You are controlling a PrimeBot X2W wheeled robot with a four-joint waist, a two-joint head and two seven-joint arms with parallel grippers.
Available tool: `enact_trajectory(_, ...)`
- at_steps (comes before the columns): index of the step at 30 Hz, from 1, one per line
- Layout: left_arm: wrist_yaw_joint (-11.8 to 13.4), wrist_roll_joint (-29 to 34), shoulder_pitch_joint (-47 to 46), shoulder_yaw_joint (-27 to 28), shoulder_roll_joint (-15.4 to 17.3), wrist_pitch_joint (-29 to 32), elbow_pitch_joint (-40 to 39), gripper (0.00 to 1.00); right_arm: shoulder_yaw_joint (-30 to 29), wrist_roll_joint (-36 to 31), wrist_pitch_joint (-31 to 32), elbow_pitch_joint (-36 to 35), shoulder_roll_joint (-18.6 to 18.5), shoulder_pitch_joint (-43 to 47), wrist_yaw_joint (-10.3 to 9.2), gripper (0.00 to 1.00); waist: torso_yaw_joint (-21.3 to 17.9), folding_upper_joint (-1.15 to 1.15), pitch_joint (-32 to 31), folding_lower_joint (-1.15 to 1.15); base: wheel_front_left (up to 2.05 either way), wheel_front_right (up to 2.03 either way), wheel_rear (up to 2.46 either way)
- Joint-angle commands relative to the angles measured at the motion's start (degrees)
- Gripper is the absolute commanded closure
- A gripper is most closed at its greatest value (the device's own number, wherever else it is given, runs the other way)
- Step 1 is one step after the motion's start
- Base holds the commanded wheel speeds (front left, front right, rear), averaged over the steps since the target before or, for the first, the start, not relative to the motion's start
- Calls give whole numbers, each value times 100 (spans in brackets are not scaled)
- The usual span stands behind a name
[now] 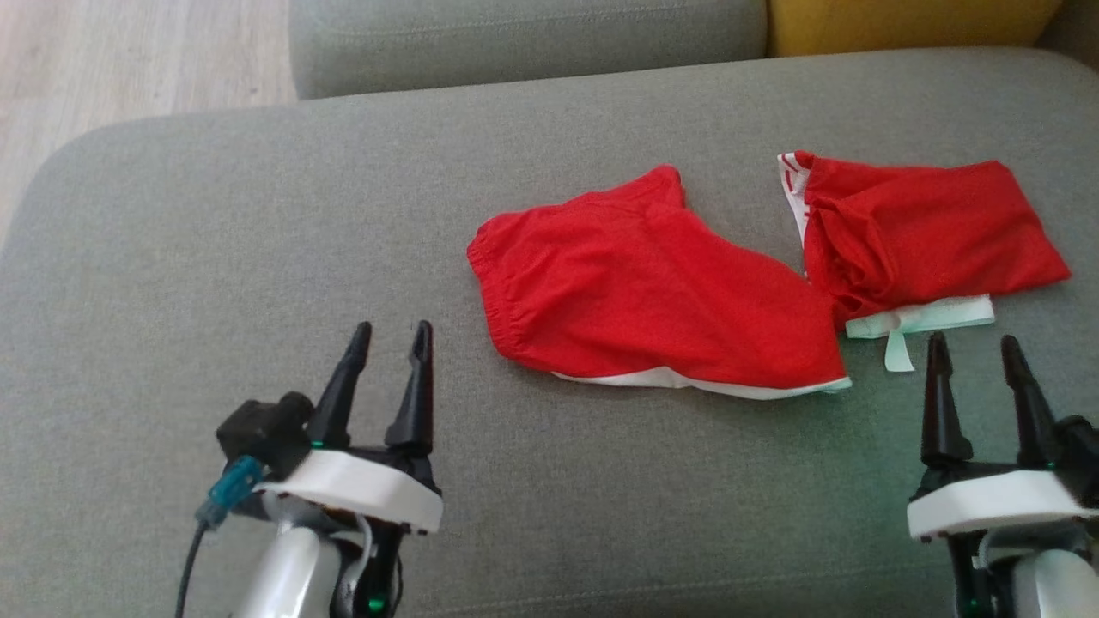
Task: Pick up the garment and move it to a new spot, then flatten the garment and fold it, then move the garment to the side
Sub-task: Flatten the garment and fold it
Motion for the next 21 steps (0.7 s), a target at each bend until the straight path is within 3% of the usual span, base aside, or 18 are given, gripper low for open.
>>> enact_trajectory(1,-32,25,-263,139,13,-70,-172,0,152,35,-93,-153,-39,-215,18,0,2,0,40,0,0,0,0)
enact_trajectory(7,-286,224,-544,-265,22,-35,431,0,199,164,-238,-48,-38,-410,18,0,-73,0,289,0,0,0,0)
enact_trajectory(12,-512,365,-1069,-695,90,380,1316,0,243,224,-289,0,-38,-558,18,0,-213,0,572,0,0,0,0)
enact_trajectory(21,-588,727,-1941,-1110,260,540,2565,0,267,329,-375,96,-37,-750,18,0,-471,0,928,0,0,0,0)
